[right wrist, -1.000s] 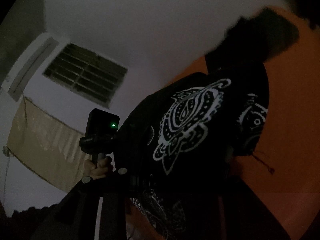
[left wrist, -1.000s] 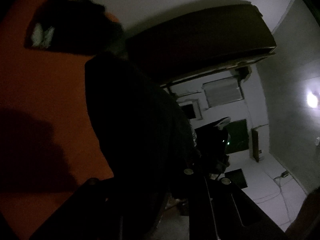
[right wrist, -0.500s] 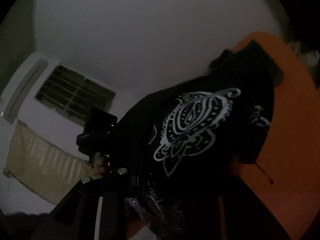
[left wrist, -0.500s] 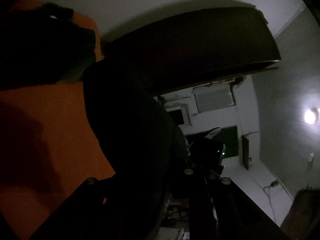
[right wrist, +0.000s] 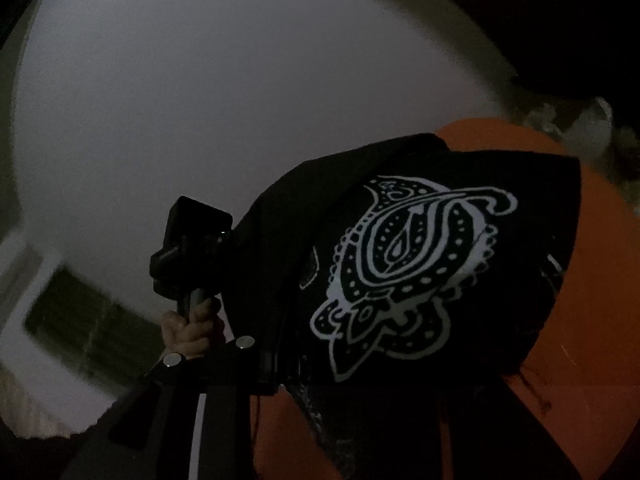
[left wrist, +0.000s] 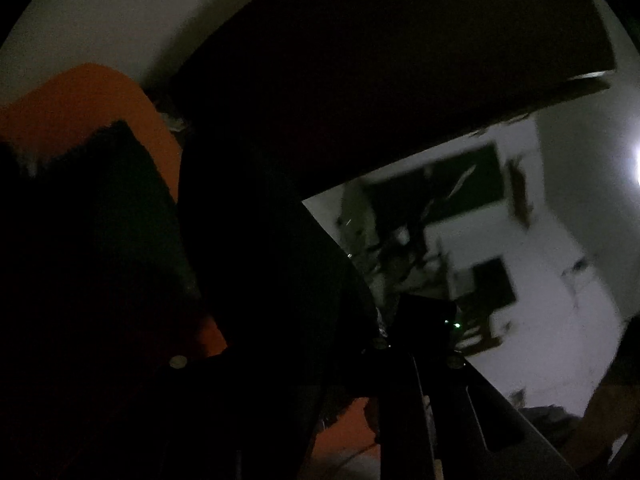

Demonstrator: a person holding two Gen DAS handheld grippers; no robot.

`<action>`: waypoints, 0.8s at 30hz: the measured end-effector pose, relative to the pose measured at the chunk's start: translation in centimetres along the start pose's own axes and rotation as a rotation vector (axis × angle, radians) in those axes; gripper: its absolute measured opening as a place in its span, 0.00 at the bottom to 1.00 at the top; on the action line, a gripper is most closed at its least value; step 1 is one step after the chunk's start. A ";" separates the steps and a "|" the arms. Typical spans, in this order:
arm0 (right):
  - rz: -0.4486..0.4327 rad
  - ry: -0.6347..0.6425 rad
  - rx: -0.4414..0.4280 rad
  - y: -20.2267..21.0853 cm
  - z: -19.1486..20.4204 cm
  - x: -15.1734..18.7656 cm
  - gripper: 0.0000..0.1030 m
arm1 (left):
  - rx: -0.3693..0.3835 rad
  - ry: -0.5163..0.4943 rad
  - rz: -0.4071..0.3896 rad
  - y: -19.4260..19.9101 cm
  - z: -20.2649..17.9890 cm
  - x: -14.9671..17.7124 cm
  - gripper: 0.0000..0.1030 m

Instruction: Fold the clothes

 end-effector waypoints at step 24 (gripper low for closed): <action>-0.122 -0.283 0.314 -6.2 -14.7 7.9 0.55 | -0.577 0.007 0.146 3.0 14.2 -9.5 0.56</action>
Point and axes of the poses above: each gripper's, at about its wrist camera, not at the fingertips, and y roughly against the way its jaws point, z to its left, x to its underside, the point moved 7 cm from there along -y, roughly the way its jaws point, and after that the axes turned 8 degrees about -x, right-handed, at the moved point
